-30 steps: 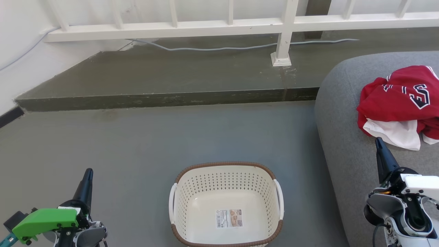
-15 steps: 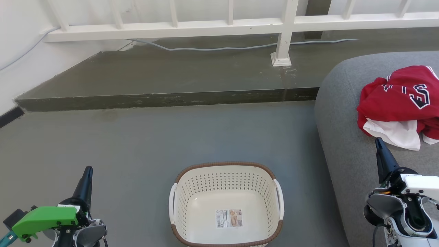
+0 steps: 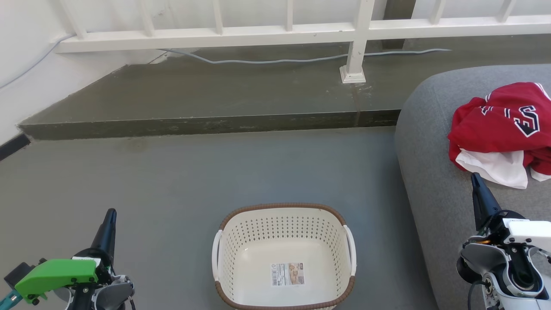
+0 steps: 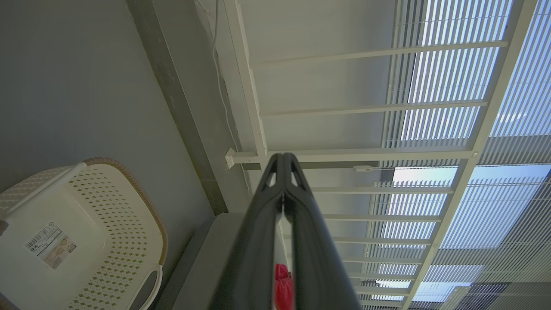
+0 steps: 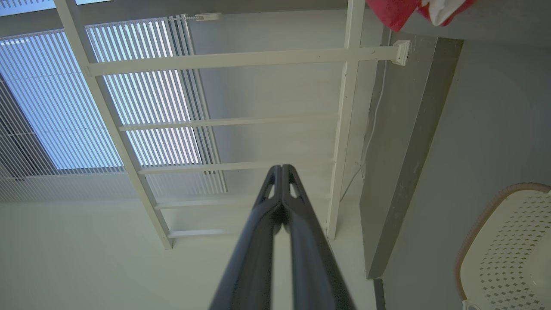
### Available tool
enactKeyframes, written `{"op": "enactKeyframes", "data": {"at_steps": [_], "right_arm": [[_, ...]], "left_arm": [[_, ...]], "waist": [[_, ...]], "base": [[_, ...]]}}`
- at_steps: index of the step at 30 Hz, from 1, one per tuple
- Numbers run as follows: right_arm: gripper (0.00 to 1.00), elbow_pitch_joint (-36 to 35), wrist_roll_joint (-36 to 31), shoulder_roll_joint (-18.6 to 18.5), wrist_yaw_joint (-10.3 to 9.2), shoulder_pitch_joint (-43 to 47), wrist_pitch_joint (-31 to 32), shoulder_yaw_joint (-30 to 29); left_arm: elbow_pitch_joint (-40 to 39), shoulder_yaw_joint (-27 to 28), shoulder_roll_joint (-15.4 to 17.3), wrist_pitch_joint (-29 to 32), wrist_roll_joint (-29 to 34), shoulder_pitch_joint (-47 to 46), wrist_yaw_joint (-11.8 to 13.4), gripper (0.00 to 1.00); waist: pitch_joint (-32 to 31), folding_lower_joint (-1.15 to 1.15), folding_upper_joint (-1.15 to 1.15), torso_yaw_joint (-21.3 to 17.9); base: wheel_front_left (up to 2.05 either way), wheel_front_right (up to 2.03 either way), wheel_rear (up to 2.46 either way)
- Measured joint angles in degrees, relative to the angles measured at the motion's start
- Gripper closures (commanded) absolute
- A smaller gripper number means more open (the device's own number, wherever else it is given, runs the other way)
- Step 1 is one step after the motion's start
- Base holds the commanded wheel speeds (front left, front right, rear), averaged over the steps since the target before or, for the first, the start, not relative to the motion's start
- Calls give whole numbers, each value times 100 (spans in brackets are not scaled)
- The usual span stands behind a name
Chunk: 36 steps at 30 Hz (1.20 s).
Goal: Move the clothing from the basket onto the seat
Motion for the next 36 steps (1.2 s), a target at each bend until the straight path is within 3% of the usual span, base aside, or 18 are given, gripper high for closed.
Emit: {"op": "enactKeyframes", "data": {"at_steps": [36], "right_arm": [[100,-1,0,7,1,-1,1,-14]], "left_arm": [[11,10,-10,7,0,-1,-1,100]], "waist": [[0,0,0,0]], "base": [[0,0,0]]}}
